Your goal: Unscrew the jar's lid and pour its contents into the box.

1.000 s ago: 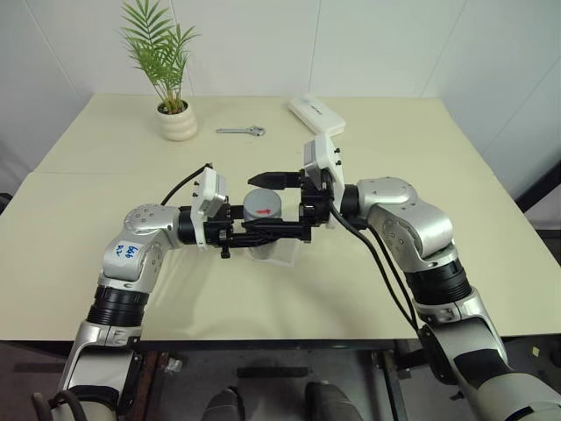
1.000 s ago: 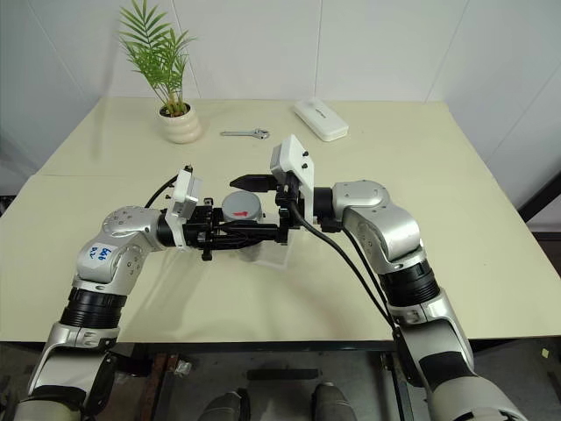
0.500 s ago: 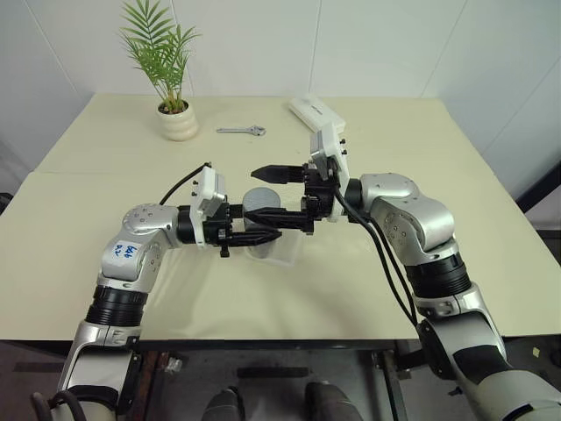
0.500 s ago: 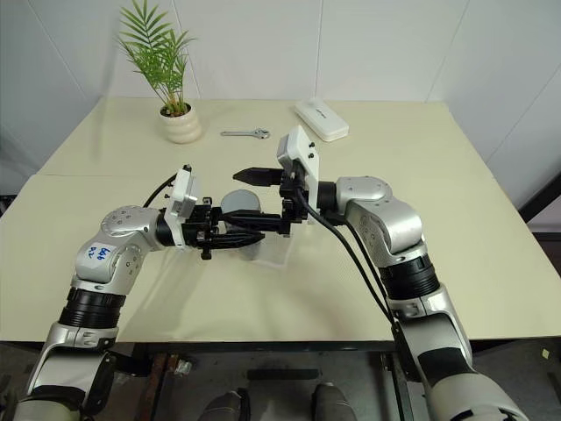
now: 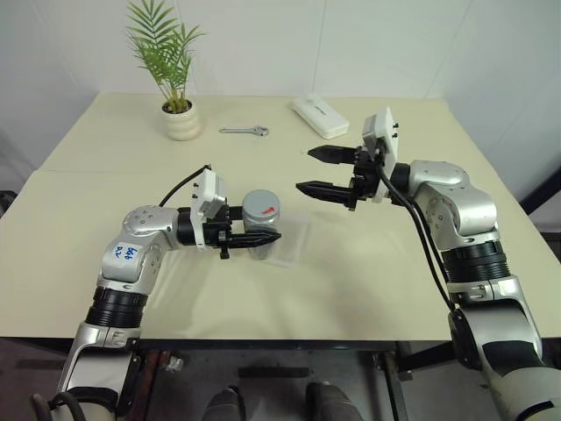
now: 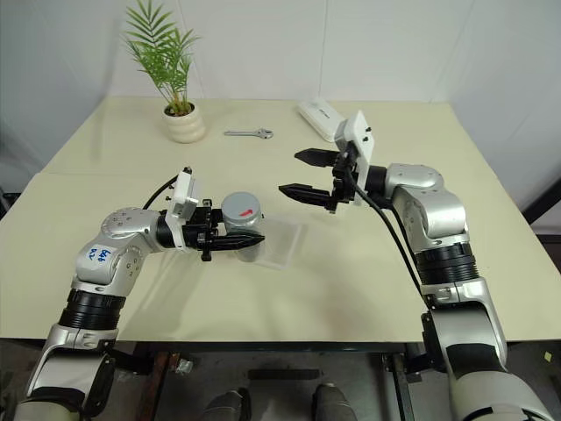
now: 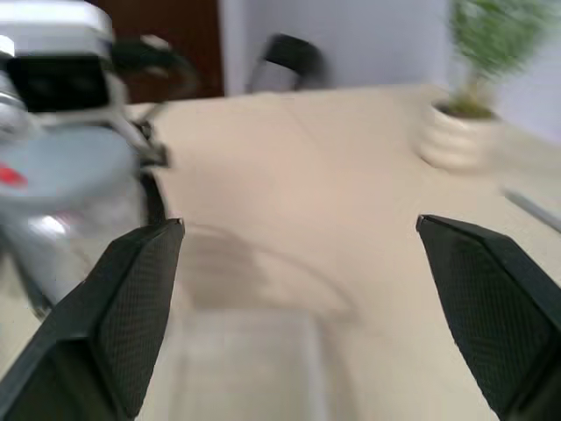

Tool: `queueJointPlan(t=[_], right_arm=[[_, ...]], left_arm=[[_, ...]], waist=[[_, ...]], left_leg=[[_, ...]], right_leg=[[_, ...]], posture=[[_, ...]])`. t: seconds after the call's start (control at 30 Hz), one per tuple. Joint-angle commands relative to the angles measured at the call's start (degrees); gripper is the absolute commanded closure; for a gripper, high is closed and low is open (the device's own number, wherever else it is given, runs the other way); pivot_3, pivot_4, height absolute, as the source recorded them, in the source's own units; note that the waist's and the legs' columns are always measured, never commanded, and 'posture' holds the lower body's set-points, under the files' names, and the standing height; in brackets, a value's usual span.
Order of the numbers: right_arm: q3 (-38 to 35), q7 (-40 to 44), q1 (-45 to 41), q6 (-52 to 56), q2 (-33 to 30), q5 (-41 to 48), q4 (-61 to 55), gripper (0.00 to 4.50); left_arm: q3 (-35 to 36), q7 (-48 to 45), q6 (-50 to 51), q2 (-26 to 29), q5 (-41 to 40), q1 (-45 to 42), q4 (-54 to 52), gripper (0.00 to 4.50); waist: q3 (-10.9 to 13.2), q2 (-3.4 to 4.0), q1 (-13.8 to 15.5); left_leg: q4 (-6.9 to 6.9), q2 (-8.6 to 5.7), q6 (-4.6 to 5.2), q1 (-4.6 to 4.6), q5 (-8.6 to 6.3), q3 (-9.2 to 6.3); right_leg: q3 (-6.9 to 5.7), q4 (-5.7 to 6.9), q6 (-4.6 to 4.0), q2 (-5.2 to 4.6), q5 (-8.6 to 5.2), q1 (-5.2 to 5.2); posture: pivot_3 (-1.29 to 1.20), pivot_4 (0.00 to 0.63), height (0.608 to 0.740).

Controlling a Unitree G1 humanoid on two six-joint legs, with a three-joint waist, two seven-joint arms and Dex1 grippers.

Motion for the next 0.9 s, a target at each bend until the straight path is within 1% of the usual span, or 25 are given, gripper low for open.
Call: queueJointPlan(t=[0.03, 0.13, 0.2, 0.27, 0.37, 0.47, 0.5, 0.53, 0.57, 0.6, 0.67, 0.9], right_arm=[[-2.8, 2.7, -1.0, -1.6, -2.3, 0.6, 0.4, 0.03], [-4.5, 6.4, -0.6, -0.3, -4.7, 2.6, -0.7, 0.03], [-5.0, 6.7, -1.1, 0.7, -4.7, 3.4, -1.8, 0.03], [-4.1, 3.9, -0.8, 0.8, -1.7, 3.5, -5.8, 0.03], [-3.1, 1.6, 0.2, 0.2, 0.8, 3.0, -9.4, 0.03], [-0.9, -3.5, 3.4, -1.5, 6.7, 1.7, -14.6, 0.03], [1.2, -4.9, 4.1, 0.3, 7.5, 0.6, -16.6, 0.03], [2.6, -5.6, 4.5, 1.8, 7.7, -0.2, -18.0, 0.03], [4.6, -3.8, 4.7, 4.3, 7.0, 0.4, -19.5, 0.03], [4.8, -3.4, 5.0, 6.7, 7.4, 2.3, -20.7, 0.03], [4.4, -3.8, 5.2, 8.1, 8.5, 4.2, -21.7, 0.03], [4.9, -6.8, 4.5, 10.4, 10.4, 3.8, -22.0, 0.03]], left_arm=[[0.8, -0.5, -0.7, 0.3, -1.1, -0.4, -2.1, 2.57], [0.9, -0.7, -0.8, 0.4, -0.9, -0.6, -1.7, 2.57], [0.9, -0.9, -0.9, 0.5, -0.8, -0.6, -1.6, 2.57], [0.7, -0.8, -0.9, 0.3, -0.7, -0.7, -1.5, 2.57], [0.6, -0.7, -0.9, 0.1, -0.7, -0.9, -1.5, 2.57], [0.3, -0.6, -0.9, -0.3, -0.7, -1.0, -1.4, 2.57], [0.3, -0.6, -0.9, -0.5, -0.7, -1.2, -1.3, 2.57], [0.2, -0.6, -0.9, -0.5, -0.7, -1.2, -1.2, 2.57], [0.2, -0.6, -1.0, -0.6, -0.6, -1.3, -1.1, 2.57], [0.2, -0.6, -1.0, -0.7, -0.6, -1.4, -0.9, 2.57], [0.1, -0.7, -1.0, -0.8, -0.5, -1.7, -0.7, 2.57], [-0.2, -0.9, -1.2, -1.1, -0.4, -1.9, -0.2, 2.57]], waist=[[0.0, 0.03, -0.3], [0.0, 0.04, -0.4], [0.0, 0.04, -0.5], [0.0, 0.04, -0.7], [0.0, 0.04, -1.3], [0.0, 0.04, -1.1], [0.0, 0.04, -1.2], [0.0, 0.04, -1.2], [0.1, 0.09, -1.1], [0.1, 0.09, -1.1], [0.1, 0.09, -0.9], [0.1, 0.09, -0.9]], left_leg=[[-0.02, 0.0, 0.0, 0.0, 0.0, 0.0], [-0.04, 0.0, 0.0, -0.01, 0.0, 0.0], [-0.02, 0.0, 0.0, -0.01, 0.0, 0.0], [-0.01, 0.0, 0.0, 0.0, 0.0, 0.0], [0.0, 0.01, -0.01, 0.03, 0.01, 0.0], [0.02, 0.01, -0.04, 0.02, 0.04, -0.05], [0.04, 0.01, -0.04, 0.02, 0.03, -0.06], [0.04, 0.01, -0.04, 0.02, 0.03, -0.03], [0.05, 0.0, -0.04, 0.01, 0.03, -0.03], [0.07, -0.01, -0.04, -0.02, 0.04, -0.03], [0.07, 0.0, -0.05, -0.03, 0.04, -0.08], [0.11, 0.0, -0.04, -0.01, 0.06, -0.08]], right_leg=[[0.0, 0.01, 0.0, 0.01, 0.0, -0.01], [0.0, -0.01, 0.0, 0.01, 0.0, -0.02], [0.0, -0.03, 0.0, 0.0, 0.0, -0.01], [0.01, -0.01, 0.0, 0.0, 0.0, -0.01], [0.02, 0.12, 0.0, 0.01, 0.0, -0.03], [0.0, 0.14, 0.0, 0.01, 0.0, -0.01], [0.0, 0.14, 0.0, 0.01, 0.0, 0.0], [0.02, 0.15, 0.0, 0.01, 0.0, -0.01], [0.04, 0.19, 0.0, 0.01, 0.0, -0.02], [0.03, 0.22, 0.0, 0.01, 0.0, -0.06], [-0.01, 0.22, 0.0, 0.01, 0.0, -0.05], [0.0, 0.28, 0.0, 0.01, 0.0, -0.04]], posture=[[0.0, 0.15, 0.74], [0.0, 0.15, 0.74], [0.0, 0.15, 0.74], [0.0, 0.15, 0.74], [0.0, 0.15, 0.74], [0.0, 0.15, 0.74], [0.0, 0.15, 0.74], [0.0, 0.15, 0.74], [0.0, 0.15, 0.74], [0.0, 0.15, 0.74], [0.0, 0.15, 0.74], [0.0, 0.15, 0.74]])
